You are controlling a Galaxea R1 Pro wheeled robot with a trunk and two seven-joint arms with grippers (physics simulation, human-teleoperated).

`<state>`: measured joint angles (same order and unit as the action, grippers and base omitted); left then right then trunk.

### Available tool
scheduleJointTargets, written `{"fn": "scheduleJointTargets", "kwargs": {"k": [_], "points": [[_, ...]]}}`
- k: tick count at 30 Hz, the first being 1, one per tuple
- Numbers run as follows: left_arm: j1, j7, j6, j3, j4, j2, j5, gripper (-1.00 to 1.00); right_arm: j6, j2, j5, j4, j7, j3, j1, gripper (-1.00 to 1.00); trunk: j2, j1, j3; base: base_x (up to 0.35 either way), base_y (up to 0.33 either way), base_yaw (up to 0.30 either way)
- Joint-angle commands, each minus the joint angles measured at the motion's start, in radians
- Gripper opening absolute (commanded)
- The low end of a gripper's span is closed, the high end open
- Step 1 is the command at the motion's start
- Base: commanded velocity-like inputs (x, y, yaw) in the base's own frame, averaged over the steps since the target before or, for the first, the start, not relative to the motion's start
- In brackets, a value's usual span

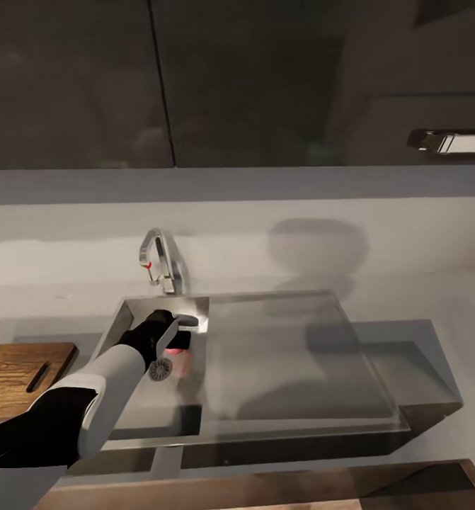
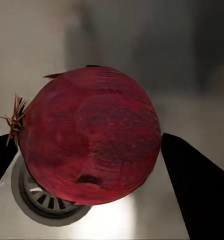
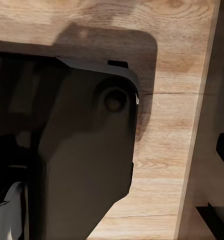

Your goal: In the kitchen, take the Vidalia onion out of the sink, dice it on the chopping board with the paring knife, put the diced onion into the bowl on the countertop, then place both the paring knife and the chopping board into the sink.

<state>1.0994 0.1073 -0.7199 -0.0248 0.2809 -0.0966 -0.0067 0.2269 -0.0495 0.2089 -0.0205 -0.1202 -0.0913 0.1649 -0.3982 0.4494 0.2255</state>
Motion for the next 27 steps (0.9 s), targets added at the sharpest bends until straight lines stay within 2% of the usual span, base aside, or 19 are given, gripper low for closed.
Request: {"fn": "scheduleJointTargets", "kwargs": {"k": [1,7,11,14,19,27], "points": [[0.0,0.004,-0.006,-0.002,0.012,0.0,0.0,-1.0,0.003,-0.001,0.01,0.001,-0.004,-0.008,0.001,1.0,-0.002,0.001,0.0,0.0,0.0,0.0],[0.0,0.005,-0.015,0.003,0.034,0.0,0.0,-1.0,0.003,-0.001,0.01,-0.001,-0.003,-0.009,0.001,1.0,-0.002,0.001,-0.009,0.0,0.0,0.0],[0.0,0.005,-0.091,0.004,0.055,0.0,0.001,-1.0,0.003,-0.002,0.01,-0.002,-0.003,-0.01,0.001,1.0,-0.002,0.001,-0.016,0.0,0.0,0.0],[0.0,0.005,-0.156,0.001,0.119,0.0,0.001,-1.0,0.004,-0.002,0.009,-0.003,-0.002,-0.011,0.001,1.0,-0.002,0.001,-0.02,-0.074,0.0,0.0],[0.0,0.005,-0.241,-0.001,0.214,0.001,0.001,-1.0,0.011,-0.002,0.003,-0.008,-0.001,-0.012,0.001,1.0,-0.002,0.001,-0.028,-0.249,0.0,0.0],[0.0,0.005,-0.283,-0.001,0.283,0.0,0.003,-1.0,0.016,0.001,-0.002,-0.022,-0.002,-0.014,0.001,1.0,-0.002,0.001,-0.041,-0.316,0.0,0.0]]}}
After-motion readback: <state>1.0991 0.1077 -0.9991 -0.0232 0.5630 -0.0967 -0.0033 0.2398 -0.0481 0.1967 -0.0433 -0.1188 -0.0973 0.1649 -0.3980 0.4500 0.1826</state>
